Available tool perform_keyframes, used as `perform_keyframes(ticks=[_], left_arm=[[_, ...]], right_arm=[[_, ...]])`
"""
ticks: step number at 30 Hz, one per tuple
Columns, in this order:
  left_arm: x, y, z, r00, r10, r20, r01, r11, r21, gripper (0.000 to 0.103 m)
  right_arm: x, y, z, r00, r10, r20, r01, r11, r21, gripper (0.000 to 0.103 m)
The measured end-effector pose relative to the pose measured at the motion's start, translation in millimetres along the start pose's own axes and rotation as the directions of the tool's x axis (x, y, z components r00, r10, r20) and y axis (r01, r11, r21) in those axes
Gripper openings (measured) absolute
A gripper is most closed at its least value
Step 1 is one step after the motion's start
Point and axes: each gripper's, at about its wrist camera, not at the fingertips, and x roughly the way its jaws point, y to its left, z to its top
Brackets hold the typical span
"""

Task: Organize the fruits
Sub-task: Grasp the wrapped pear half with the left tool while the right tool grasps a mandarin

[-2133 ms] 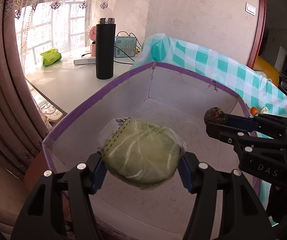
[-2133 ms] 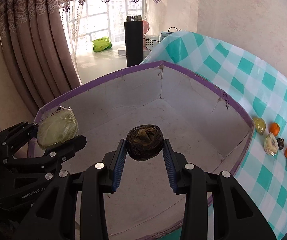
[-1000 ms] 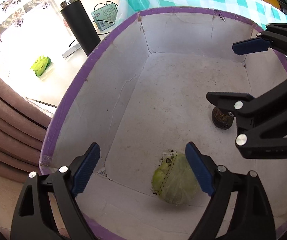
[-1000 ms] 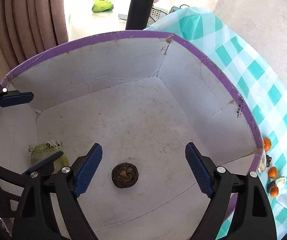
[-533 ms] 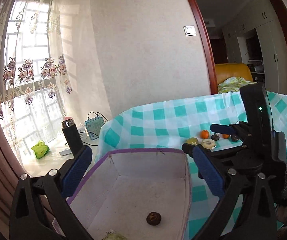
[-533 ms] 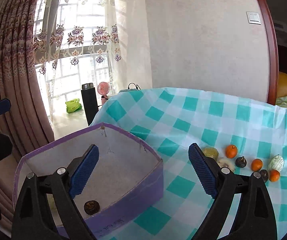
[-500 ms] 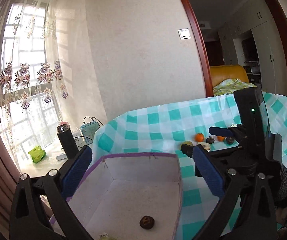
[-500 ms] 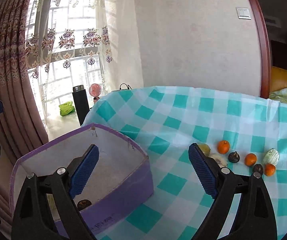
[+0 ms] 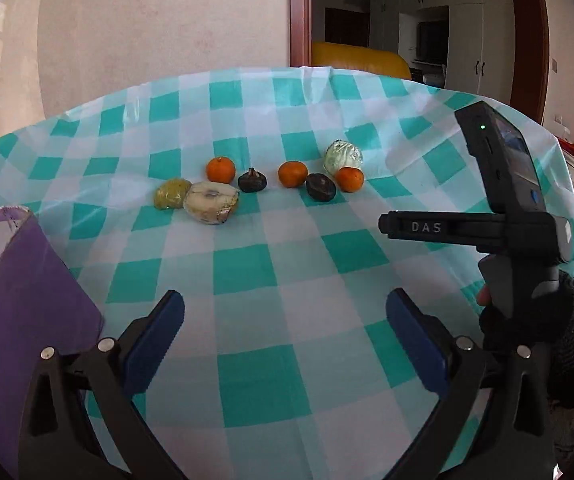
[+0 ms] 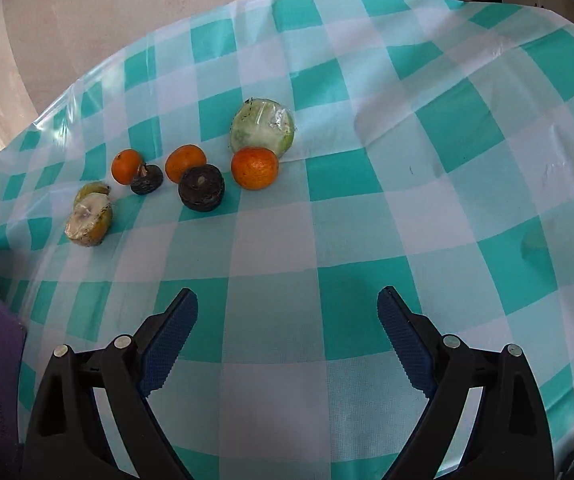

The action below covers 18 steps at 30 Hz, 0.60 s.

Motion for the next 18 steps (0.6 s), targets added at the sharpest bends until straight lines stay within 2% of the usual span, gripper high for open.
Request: perform_keyframes(ticks=[3,5,7,9,12,15,18], left_arm=[[42,16,8,0.994,-0.001,-0.113,-0.013,0.992,-0.125,0.101],[50,23,18,0.995,0.009,-0.102,-0.025,0.987,-0.161,0.101],[60,26,26,0.994,0.034,-0.105,-0.049,0.989,-0.142,0.101],[69,36,29,0.991,0.003,-0.133,-0.027,0.983,-0.183,0.101],[77,50,28,0.984,-0.032,-0.174,-0.014,0.965,-0.263,0.101],[79,61,29,0.987,-0.044,-0.157,-0.007,0.949,-0.314,0.101],[82,64,32,0.987,-0.037,-0.158,-0.015,0.949,-0.316,0.101]], right_arm=[[0,-5,10,0.999,-0.021,0.032,0.023,0.998,-0.060,0.088],[8,-4,20,0.999,-0.034,0.023,0.036,0.995,-0.097,0.088],[19,-2,30,0.999,-0.036,-0.002,0.035,0.993,-0.114,0.086],[31,2,39,0.999,-0.030,-0.026,0.027,0.991,-0.128,0.081],[46,10,50,0.998,-0.010,-0.059,0.001,0.987,-0.160,0.078],[57,23,60,0.998,-0.002,-0.067,-0.011,0.979,-0.204,0.074],[66,32,68,0.998,-0.020,-0.063,0.005,0.973,-0.230,0.069]])
